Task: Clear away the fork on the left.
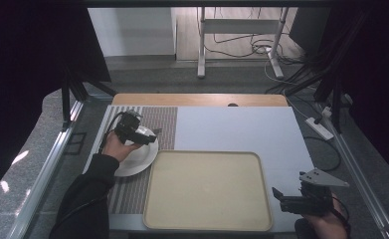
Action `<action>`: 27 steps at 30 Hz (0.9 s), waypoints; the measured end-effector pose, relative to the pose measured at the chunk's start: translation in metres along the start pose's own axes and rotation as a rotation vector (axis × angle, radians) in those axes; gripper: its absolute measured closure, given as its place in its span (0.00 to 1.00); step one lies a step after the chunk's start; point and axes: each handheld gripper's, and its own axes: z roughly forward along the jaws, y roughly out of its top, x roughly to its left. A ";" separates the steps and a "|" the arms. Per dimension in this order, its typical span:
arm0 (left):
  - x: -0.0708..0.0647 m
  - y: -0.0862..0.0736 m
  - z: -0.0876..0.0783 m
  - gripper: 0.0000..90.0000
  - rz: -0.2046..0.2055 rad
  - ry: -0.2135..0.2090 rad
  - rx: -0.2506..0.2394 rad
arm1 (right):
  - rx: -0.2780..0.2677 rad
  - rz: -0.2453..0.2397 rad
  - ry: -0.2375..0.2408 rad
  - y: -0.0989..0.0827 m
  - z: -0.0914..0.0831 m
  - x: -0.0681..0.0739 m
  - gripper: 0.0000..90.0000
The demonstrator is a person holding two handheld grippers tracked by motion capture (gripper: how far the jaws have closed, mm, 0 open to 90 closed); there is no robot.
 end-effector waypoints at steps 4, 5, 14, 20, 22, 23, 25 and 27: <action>0.001 0.010 0.003 0.23 0.019 -0.001 -0.010 | 0.000 0.000 0.000 0.000 0.000 0.000 0.00; 0.002 0.012 0.004 0.27 0.021 0.000 -0.015 | 0.000 0.000 0.000 0.000 0.000 0.000 0.00; 0.002 0.027 0.022 0.82 0.083 -0.057 0.043 | -0.001 0.000 0.001 0.000 0.000 0.000 0.00; 0.002 0.033 0.035 0.98 0.096 -0.077 0.097 | -0.001 0.000 0.001 0.000 0.000 0.000 0.00; 0.004 0.034 0.039 0.98 0.088 -0.089 0.113 | -0.001 -0.001 0.002 0.000 0.000 0.000 0.00; 0.004 0.035 0.040 0.98 0.086 -0.094 0.121 | -0.001 -0.001 0.002 0.000 0.000 0.000 0.00; 0.005 0.035 0.044 0.98 0.086 -0.099 0.140 | -0.001 -0.001 0.002 0.000 0.000 0.000 0.00; 0.005 0.036 0.047 0.98 0.087 -0.102 0.158 | -0.001 -0.001 0.003 0.000 0.000 0.000 0.00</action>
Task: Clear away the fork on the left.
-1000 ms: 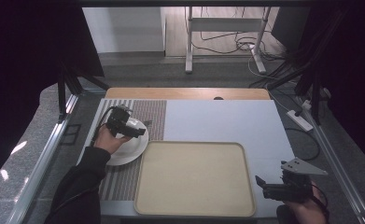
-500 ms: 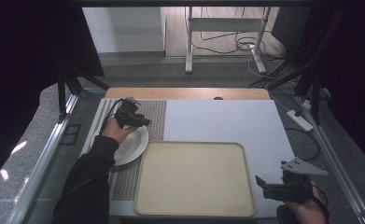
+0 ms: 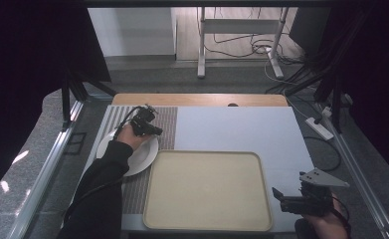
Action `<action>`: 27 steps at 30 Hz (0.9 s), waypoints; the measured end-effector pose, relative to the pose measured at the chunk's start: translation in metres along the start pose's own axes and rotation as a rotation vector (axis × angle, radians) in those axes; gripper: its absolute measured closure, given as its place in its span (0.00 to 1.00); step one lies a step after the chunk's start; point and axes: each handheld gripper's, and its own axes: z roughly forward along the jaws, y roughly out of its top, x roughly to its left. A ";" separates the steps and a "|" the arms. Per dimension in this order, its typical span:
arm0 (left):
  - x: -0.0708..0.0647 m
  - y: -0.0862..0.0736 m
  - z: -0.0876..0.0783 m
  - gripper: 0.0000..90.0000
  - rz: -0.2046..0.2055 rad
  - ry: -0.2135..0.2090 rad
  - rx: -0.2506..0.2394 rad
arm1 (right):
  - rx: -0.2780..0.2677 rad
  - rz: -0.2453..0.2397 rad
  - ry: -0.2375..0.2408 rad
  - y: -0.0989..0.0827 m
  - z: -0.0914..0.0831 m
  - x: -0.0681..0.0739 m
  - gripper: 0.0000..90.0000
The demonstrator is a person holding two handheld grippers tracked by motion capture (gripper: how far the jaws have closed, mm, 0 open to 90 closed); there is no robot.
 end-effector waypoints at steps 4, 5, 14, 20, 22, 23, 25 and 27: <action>0.003 0.001 0.006 0.98 -0.005 -0.005 0.030 | 0.000 -0.002 0.001 0.000 0.000 0.000 0.00; 0.003 0.001 0.007 0.98 -0.005 -0.006 0.039 | 0.000 -0.002 0.001 0.000 0.000 0.000 0.00; 0.009 0.008 0.018 0.98 -0.013 0.027 0.065 | 0.000 -0.003 0.004 0.000 0.000 0.000 0.00; 0.017 0.015 0.027 0.98 -0.034 0.077 0.051 | 0.001 -0.005 0.008 0.000 0.000 0.000 0.00; 0.021 0.019 0.028 0.98 -0.043 0.080 0.050 | 0.000 -0.004 0.009 0.000 0.000 0.000 0.00; 0.023 0.021 0.028 0.98 -0.041 0.095 0.056 | 0.000 -0.004 0.009 0.000 0.000 0.000 0.00; 0.027 0.025 0.028 0.98 -0.040 0.121 0.070 | 0.002 -0.002 0.010 0.000 0.000 0.000 0.00; 0.032 0.029 0.029 0.98 -0.048 0.140 0.082 | 0.002 -0.004 0.012 0.000 0.000 0.000 0.00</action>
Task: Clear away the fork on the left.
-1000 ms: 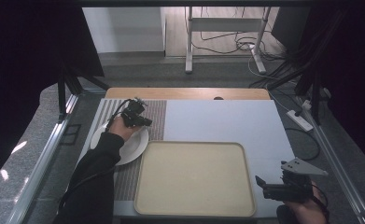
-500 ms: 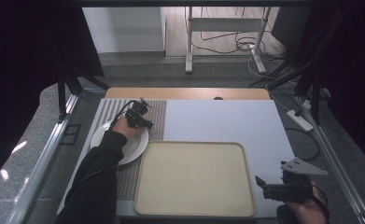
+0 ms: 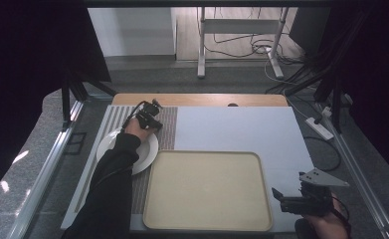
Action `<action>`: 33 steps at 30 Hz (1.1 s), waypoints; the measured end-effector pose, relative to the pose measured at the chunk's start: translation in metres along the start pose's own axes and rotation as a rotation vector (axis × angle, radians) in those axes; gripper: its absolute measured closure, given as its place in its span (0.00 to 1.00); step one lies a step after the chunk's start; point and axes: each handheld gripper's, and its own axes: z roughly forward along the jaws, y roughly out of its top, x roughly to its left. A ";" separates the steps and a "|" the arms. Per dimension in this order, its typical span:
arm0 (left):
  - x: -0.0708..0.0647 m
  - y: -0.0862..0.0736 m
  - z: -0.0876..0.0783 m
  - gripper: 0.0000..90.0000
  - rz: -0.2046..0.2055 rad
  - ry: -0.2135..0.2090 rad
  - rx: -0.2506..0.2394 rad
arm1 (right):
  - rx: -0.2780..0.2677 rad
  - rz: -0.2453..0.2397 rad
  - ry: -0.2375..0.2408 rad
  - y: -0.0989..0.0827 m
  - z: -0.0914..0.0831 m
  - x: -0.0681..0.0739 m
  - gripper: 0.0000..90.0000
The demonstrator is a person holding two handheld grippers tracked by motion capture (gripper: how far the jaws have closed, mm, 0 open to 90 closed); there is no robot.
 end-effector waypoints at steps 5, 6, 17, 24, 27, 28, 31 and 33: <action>0.010 0.004 0.001 0.98 -0.031 -0.010 0.006 | -0.004 0.000 0.002 0.000 0.000 -0.001 0.00; 0.011 0.004 0.000 0.98 -0.029 -0.022 0.007 | -0.004 0.002 0.002 0.000 0.000 -0.001 0.00; 0.033 -0.008 -0.030 0.45 -0.020 0.023 -0.064 | -0.001 0.002 0.002 0.000 0.000 0.000 0.00; 0.053 -0.024 -0.022 0.00 -0.095 0.040 -0.030 | 0.001 0.006 0.001 0.000 0.000 -0.001 0.00; 0.060 -0.030 -0.017 0.00 -0.104 0.035 0.006 | 0.001 0.006 0.001 0.000 0.000 -0.001 0.00; 0.061 -0.031 -0.016 0.00 -0.113 0.040 0.005 | 0.002 0.008 0.001 0.000 0.000 -0.001 0.00; 0.067 -0.034 -0.013 0.05 -0.139 0.035 0.007 | 0.001 0.009 0.000 0.000 0.000 -0.001 0.00; 0.069 -0.034 -0.009 0.10 -0.148 0.057 0.025 | 0.002 0.013 -0.004 0.000 0.000 -0.001 0.00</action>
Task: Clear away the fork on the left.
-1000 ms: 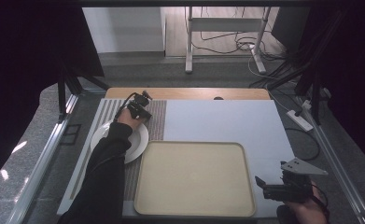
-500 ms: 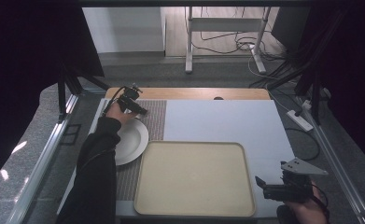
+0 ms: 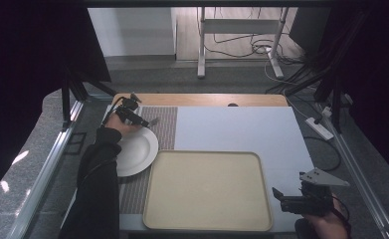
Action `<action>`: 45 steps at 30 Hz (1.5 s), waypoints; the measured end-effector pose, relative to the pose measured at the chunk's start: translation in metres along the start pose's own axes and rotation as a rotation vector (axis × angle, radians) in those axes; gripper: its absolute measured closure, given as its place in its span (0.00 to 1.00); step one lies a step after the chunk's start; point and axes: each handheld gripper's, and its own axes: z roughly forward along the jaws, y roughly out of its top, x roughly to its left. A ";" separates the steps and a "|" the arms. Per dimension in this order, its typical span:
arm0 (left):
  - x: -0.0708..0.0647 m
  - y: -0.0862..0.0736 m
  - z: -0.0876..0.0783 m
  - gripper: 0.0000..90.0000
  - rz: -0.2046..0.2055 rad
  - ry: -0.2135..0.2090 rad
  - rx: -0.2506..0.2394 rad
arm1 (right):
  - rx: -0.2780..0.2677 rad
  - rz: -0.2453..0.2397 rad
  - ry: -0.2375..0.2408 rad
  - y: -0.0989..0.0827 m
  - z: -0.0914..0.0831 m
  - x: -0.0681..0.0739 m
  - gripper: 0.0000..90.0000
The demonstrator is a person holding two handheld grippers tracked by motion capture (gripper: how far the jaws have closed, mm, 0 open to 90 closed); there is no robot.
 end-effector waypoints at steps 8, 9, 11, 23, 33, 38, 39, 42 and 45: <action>0.010 -0.009 -0.006 0.38 0.035 -0.018 -0.034 | 0.002 -0.001 0.001 0.000 0.000 0.000 0.00; 0.013 -0.011 -0.007 0.46 0.041 -0.017 -0.037 | 0.000 0.000 0.000 0.000 0.000 0.000 0.00; 0.016 -0.015 -0.010 0.62 0.055 -0.024 -0.049 | 0.000 0.000 -0.001 0.000 0.000 0.000 0.00; 0.029 -0.024 -0.018 0.95 0.028 -0.008 -0.037 | 0.004 0.004 -0.005 0.000 0.000 -0.001 0.00; 0.053 -0.048 -0.057 0.95 -0.018 0.050 -0.020 | 0.006 0.000 -0.006 0.000 0.001 0.000 0.00; 0.052 -0.055 -0.078 0.95 -0.003 0.044 -0.016 | 0.010 -0.002 -0.008 0.000 0.001 0.000 0.00; 0.050 -0.057 -0.081 0.95 0.000 0.034 -0.024 | 0.011 -0.002 -0.009 0.000 0.001 0.000 0.00; 0.043 -0.062 -0.087 0.95 0.006 0.010 -0.036 | 0.010 -0.005 -0.010 0.000 0.001 0.001 0.00; 0.035 -0.067 -0.089 0.95 0.010 -0.006 -0.030 | 0.010 -0.004 -0.010 0.000 0.000 0.001 0.00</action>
